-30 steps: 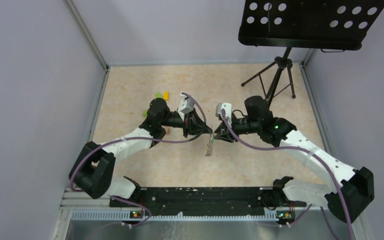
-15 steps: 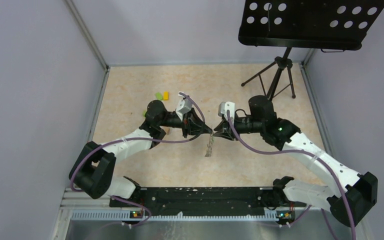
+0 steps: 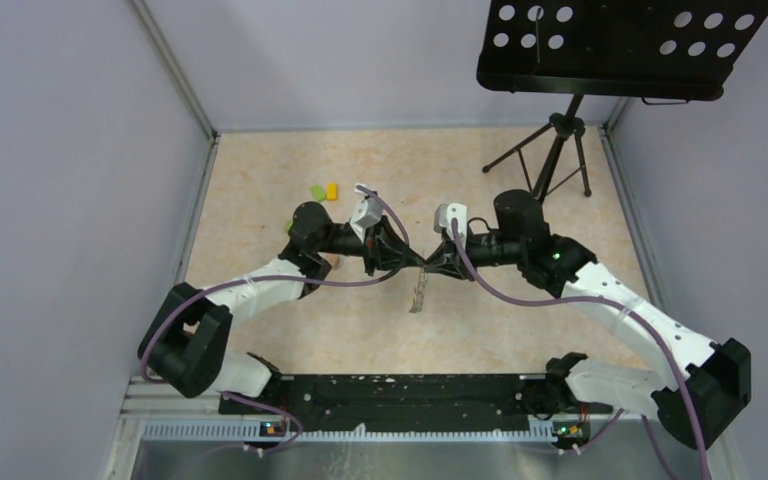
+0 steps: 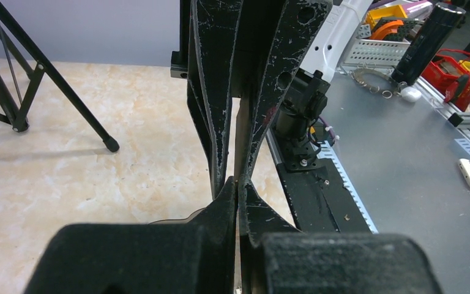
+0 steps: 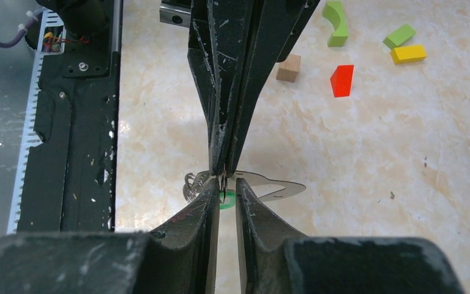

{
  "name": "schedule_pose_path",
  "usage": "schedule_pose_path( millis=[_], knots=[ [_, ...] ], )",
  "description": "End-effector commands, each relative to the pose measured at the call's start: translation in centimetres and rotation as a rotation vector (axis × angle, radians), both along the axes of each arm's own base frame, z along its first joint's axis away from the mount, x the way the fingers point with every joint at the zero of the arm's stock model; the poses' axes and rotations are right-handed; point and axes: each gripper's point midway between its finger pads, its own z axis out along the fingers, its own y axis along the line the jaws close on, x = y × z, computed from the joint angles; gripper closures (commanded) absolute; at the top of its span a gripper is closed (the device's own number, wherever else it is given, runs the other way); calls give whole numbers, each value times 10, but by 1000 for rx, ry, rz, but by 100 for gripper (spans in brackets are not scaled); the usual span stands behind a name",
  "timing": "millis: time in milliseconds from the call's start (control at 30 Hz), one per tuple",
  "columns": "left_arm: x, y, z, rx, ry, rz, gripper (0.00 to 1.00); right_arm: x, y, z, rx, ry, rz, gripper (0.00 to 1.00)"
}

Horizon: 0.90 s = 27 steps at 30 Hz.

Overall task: Put the keys on the keyring
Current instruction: Adjust the key on the keyring.

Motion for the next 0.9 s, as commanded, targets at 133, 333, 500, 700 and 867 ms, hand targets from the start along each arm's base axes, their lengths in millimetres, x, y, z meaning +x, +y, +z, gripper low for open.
schedule_pose_path(
  millis=[133,333,500,700,867],
  knots=[
    [-3,2,11,-37,-51,-5,100,-4,8,6,39,-8,42,92],
    [-3,2,10,-37,-58,-3,100,-3,7,8,35,-9,34,100],
    [-2,5,6,-38,-109,-1,100,4,0,18,-13,-55,5,100],
    [-3,6,1,-35,-216,-20,70,9,-8,12,-169,-10,-14,100],
    [3,4,-1,-21,-240,-7,53,12,-7,5,-262,7,-17,100]
  ],
)
